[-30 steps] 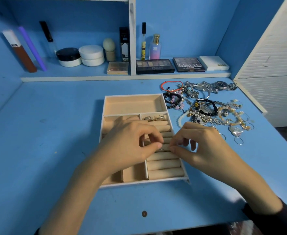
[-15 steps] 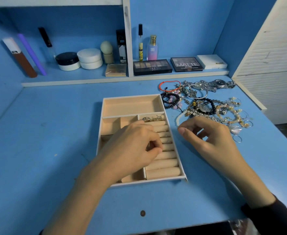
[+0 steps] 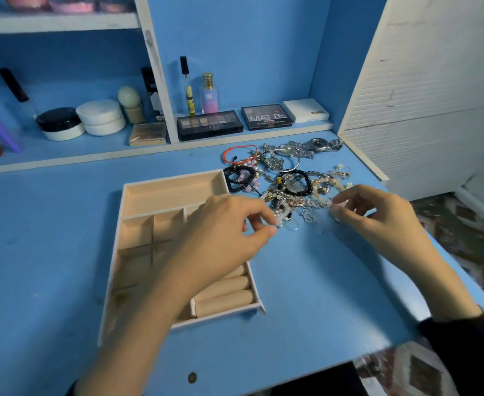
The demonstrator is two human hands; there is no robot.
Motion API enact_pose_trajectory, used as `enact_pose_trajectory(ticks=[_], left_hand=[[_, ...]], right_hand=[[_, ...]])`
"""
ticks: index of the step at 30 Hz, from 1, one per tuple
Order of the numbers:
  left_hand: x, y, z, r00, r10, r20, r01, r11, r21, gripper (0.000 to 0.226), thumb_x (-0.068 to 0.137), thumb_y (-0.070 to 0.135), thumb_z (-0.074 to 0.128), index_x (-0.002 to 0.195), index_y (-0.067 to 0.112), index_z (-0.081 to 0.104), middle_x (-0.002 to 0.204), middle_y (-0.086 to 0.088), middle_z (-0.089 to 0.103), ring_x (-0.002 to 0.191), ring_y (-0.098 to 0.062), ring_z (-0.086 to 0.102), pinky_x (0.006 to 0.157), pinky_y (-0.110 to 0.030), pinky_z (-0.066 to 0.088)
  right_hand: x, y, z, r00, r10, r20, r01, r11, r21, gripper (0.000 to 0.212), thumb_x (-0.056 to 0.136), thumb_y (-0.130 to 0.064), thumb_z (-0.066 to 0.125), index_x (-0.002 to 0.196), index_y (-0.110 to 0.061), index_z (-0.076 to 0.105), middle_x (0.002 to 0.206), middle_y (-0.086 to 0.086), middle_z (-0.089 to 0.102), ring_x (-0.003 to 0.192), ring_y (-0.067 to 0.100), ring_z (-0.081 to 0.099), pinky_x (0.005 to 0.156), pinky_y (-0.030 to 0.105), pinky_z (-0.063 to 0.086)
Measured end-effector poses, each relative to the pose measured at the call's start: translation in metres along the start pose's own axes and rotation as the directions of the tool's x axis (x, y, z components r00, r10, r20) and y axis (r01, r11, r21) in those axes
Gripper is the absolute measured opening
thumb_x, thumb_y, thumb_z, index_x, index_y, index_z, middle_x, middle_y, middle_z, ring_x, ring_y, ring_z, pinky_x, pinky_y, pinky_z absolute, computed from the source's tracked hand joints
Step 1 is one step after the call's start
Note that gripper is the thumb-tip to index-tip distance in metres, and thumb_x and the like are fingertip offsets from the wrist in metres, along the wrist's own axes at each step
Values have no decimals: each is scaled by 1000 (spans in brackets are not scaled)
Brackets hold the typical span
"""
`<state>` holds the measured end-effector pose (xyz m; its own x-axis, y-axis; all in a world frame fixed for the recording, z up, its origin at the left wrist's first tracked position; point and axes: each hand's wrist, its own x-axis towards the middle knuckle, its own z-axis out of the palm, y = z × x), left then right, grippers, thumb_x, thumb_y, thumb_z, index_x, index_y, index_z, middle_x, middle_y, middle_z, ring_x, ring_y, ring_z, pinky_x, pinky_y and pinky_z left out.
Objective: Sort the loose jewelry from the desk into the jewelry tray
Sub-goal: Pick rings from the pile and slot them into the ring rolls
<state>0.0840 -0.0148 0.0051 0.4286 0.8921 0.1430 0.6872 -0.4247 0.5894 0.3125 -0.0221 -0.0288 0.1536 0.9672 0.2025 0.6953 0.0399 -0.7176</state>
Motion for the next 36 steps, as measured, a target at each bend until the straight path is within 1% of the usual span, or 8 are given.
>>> enact_pose_trajectory(ticks=[4, 7, 11, 16, 22, 30, 34, 36], left_hand=[[24, 12, 28, 1000, 26, 9, -26, 1000, -11, 9, 83, 28, 62, 90, 31, 68, 72, 18, 60, 74, -4, 53, 76, -28, 48], [38, 17, 47, 997, 63, 32, -64, 997, 30, 13, 85, 25, 60, 95, 30, 67, 77, 18, 58, 79, -7, 50, 79, -33, 48], [51, 18, 61, 993, 69, 95, -77, 994, 83, 18, 86, 24, 60, 103, 28, 65, 90, 11, 64, 84, -8, 51, 82, -29, 46], [55, 16, 67, 994, 51, 101, -60, 994, 88, 18, 84, 25, 63, 101, 27, 66, 85, 13, 63, 78, -6, 52, 75, -26, 46], [57, 15, 66, 993, 46, 104, -57, 992, 108, 17, 84, 24, 64, 100, 27, 66, 86, 12, 63, 77, -5, 51, 73, -21, 42], [62, 18, 65, 989, 48, 142, -61, 994, 88, 22, 81, 28, 67, 103, 27, 67, 92, 10, 67, 76, -5, 50, 74, -22, 43], [64, 19, 67, 983, 81, 166, -108, 981, 159, 26, 80, 38, 66, 105, 30, 65, 92, 10, 59, 92, -9, 43, 84, -33, 45], [65, 19, 67, 981, 76, 177, -109, 976, 187, 26, 81, 40, 66, 105, 31, 65, 89, 11, 51, 94, -11, 38, 86, -37, 44]], right_hand=[[1, 16, -19, 992, 113, 50, -107, 988, -112, 13, 77, -26, 72, 85, -19, 66, 70, -1, 62, 63, 11, 54, 56, 11, 36], [-2, 19, -23, 987, 127, 97, -111, 981, -160, 18, 72, -30, 76, 82, -18, 67, 71, -1, 61, 64, 9, 54, 58, 12, 37], [-1, 18, -22, 985, 122, 125, -91, 968, -232, 23, 68, -32, 79, 81, -17, 67, 75, 0, 55, 65, 9, 50, 58, 17, 35], [0, 14, -20, 982, 128, 139, -91, 965, -245, 17, 73, -29, 76, 82, -17, 69, 81, 3, 57, 70, 14, 50, 65, 27, 38], [2, 12, -19, 973, 153, 174, -111, 967, -229, 13, 74, -25, 74, 82, -18, 67, 71, -5, 56, 64, 6, 49, 55, 15, 36], [-4, 15, -10, 997, 43, 71, -39, 998, -53, 19, 70, -5, 73, 72, -20, 60, 64, -5, 61, 62, 6, 54, 60, 13, 41], [-2, 13, -5, 993, 102, -52, -86, 964, 253, 17, 74, -6, 74, 83, -18, 64, 63, -4, 63, 54, 5, 52, 54, 11, 38], [-2, 12, 0, 988, 136, -78, -97, 921, 377, 18, 75, -8, 74, 85, -19, 65, 64, -2, 63, 58, 8, 55, 58, 17, 41]])
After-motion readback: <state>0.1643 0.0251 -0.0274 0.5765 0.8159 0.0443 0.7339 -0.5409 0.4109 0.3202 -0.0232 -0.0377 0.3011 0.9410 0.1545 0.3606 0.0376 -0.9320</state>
